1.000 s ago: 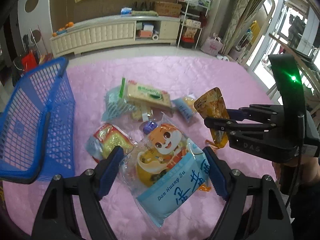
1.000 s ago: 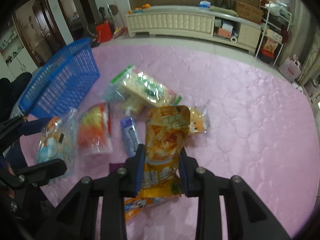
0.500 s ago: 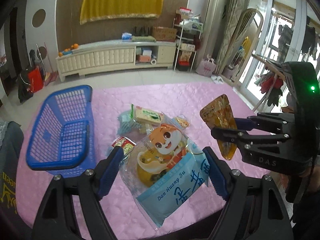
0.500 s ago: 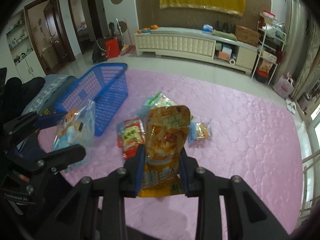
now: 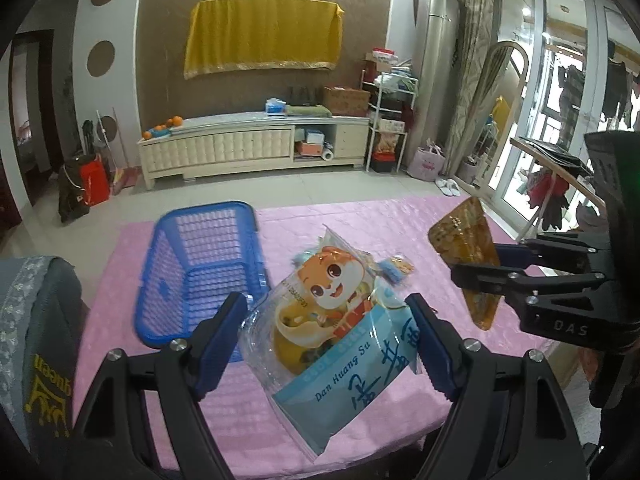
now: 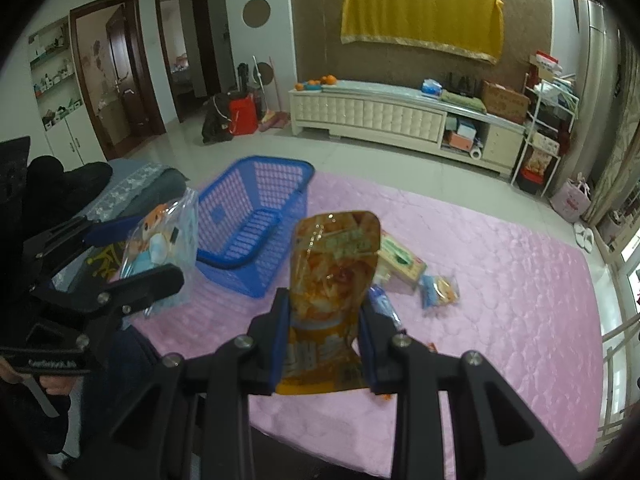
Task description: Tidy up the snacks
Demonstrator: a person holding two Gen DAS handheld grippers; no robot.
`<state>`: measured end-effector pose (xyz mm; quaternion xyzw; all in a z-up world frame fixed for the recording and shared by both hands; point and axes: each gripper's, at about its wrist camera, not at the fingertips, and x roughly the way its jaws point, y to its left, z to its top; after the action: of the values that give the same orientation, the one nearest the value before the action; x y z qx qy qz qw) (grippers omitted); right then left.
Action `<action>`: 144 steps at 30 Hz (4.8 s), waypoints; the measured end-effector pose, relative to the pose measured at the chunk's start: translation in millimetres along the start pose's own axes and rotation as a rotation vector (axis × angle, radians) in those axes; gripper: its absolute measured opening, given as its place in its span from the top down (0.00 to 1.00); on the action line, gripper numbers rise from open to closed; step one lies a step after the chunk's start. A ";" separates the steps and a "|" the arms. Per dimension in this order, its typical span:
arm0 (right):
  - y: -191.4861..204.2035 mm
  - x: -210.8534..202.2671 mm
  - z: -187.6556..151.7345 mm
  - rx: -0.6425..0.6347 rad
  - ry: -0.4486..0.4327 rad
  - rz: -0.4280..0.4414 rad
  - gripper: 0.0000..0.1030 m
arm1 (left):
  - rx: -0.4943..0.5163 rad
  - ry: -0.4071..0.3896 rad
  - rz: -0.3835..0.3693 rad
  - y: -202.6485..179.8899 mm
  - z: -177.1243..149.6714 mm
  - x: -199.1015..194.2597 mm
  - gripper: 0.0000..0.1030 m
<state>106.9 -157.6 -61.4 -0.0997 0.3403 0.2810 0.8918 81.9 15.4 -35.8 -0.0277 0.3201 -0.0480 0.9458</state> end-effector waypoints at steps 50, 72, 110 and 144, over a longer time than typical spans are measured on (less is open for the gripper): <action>35.9 199.3 113.3 0.037 0.116 0.163 0.65 | -0.057 0.164 0.043 170.9 53.9 132.1 0.22; 45.1 201.9 119.0 0.029 0.142 0.153 0.65 | -0.026 0.170 0.109 178.3 56.3 117.4 0.20; 44.4 142.5 108.1 0.016 0.071 0.064 0.18 | -0.064 0.091 0.144 132.3 46.3 32.1 0.20; -15.5 76.8 -46.8 -0.039 0.193 0.008 0.16 | 0.001 0.215 0.044 -11.2 -53.2 47.8 0.20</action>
<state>136.8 -154.4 -147.5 -0.1422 0.4194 0.2802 0.8517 86.5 -2.0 -105.9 -0.0149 0.4201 -0.0301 0.9069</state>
